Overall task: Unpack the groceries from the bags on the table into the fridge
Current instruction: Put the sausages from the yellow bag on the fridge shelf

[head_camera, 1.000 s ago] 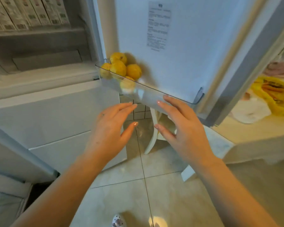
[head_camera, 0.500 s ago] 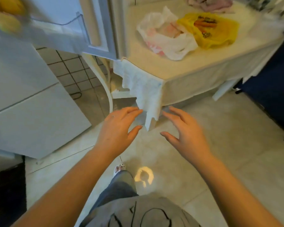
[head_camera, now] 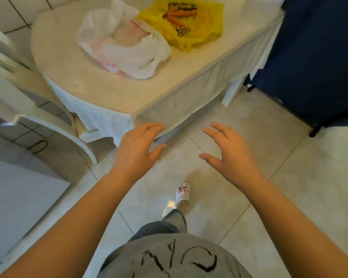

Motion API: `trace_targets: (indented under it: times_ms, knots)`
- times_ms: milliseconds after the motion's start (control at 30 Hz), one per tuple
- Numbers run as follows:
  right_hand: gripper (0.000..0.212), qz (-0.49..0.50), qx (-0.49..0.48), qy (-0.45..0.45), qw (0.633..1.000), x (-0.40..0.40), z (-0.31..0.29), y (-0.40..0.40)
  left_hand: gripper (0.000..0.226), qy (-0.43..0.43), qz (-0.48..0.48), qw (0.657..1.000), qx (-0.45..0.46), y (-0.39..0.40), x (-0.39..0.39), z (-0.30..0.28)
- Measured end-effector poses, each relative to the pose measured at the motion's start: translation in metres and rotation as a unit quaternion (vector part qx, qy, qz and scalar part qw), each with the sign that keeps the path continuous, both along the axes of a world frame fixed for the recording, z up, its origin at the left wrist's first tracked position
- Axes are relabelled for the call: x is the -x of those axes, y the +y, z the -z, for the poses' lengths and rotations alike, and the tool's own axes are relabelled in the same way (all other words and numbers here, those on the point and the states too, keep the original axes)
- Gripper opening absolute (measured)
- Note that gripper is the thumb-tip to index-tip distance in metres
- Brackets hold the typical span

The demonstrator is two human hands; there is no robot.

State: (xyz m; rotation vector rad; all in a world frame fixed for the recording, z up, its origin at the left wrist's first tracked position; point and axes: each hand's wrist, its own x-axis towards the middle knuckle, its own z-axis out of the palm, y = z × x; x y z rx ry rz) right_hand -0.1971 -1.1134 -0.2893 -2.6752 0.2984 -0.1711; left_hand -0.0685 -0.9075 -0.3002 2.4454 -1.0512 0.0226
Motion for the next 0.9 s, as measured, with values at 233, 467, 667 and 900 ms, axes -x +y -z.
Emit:
trace_targets:
  times_ms: [233, 467, 667, 900]
  knots:
    - [0.063, 0.037, 0.0, 0.018, 0.999, -0.08, -0.022, -0.119, 0.046, 0.014, 0.029, 0.999, 0.019, -0.127, -0.1, -0.002]
    - [0.061, 0.029, -0.011, 0.013, 0.999, -0.155, -0.022, -0.201, 0.045, 0.023, 0.026, 0.999, 0.017, -0.213, -0.166, -0.013]
    - [0.061, -0.029, -0.022, -0.014, 0.999, -0.249, -0.018, -0.283, 0.045, 0.031, -0.048, 0.998, 0.002, -0.279, -0.231, -0.009]
    - [0.06, -0.127, -0.068, -0.017, 0.99, -0.372, -0.018, -0.395, 0.045, 0.033, -0.173, 0.984, 0.036, -0.366, -0.304, -0.014]
